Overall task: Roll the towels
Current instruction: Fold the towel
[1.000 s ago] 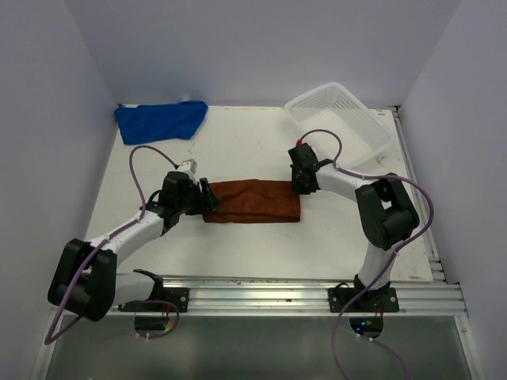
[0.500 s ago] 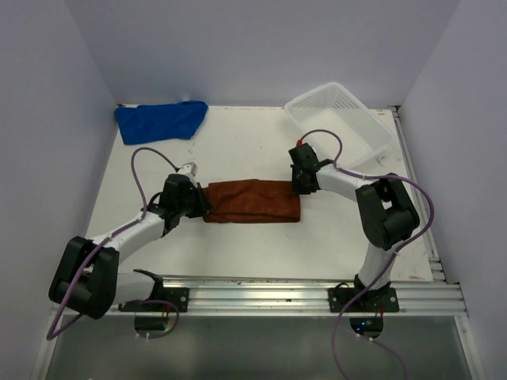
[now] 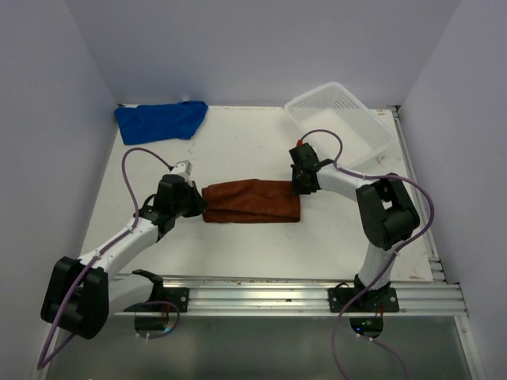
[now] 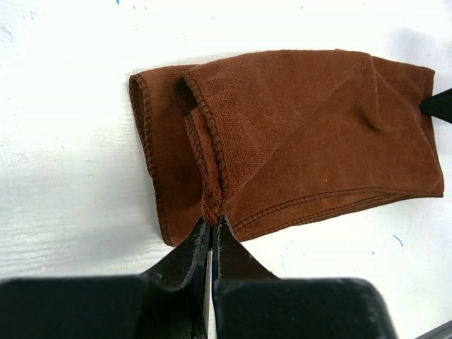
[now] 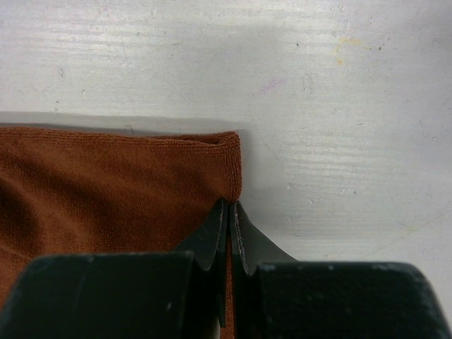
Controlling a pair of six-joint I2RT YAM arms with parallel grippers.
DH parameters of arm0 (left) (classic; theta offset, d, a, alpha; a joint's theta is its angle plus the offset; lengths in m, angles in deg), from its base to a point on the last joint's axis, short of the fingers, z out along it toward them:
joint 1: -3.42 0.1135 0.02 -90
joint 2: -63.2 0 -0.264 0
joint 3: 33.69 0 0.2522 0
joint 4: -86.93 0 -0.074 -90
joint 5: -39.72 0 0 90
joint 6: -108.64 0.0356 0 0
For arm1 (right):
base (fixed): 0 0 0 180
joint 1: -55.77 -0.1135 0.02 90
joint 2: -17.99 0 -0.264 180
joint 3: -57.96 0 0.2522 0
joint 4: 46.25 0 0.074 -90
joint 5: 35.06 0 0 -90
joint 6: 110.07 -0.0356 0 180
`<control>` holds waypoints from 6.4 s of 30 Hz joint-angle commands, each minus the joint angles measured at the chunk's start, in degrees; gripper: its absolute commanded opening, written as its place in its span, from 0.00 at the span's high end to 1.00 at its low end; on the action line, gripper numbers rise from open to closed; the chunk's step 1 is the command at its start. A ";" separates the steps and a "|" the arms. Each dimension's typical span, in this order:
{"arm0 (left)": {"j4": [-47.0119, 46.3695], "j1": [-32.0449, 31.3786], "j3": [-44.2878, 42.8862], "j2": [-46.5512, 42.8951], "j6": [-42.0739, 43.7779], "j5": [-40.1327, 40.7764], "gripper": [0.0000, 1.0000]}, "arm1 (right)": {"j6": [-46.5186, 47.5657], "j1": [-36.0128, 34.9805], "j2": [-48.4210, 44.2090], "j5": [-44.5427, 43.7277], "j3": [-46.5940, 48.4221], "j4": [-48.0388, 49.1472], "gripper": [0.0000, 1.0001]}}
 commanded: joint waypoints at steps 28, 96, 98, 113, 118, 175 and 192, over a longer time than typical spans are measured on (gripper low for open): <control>-4.33 -0.24 9.61 -1.65 -6.47 2.21 0.59 | 2.59 0.93 1.47 3.69 -0.61 1.15 1.00; -15.76 -0.07 -4.28 11.89 0.30 16.97 1.00 | 4.62 1.89 4.72 7.30 0.09 2.30 1.00; -16.11 -0.07 -4.37 12.06 -0.05 18.11 1.00 | 4.97 1.81 4.63 7.12 0.53 2.04 1.00; -16.55 0.11 -3.76 15.58 1.09 22.07 1.00 | 5.58 1.89 5.34 6.77 1.85 1.24 1.00; -18.13 0.11 -3.67 19.00 1.27 20.23 1.00 | 5.58 1.89 5.42 7.12 2.02 1.07 1.00; -13.12 -0.16 13.29 0.82 -3.13 2.39 1.00 | -1.00 -0.39 -16.72 16.43 -12.99 2.02 0.59; -10.04 -0.07 13.65 -4.63 -5.41 3.53 1.00 | -7.16 -0.74 -15.15 18.99 -18.45 8.98 0.59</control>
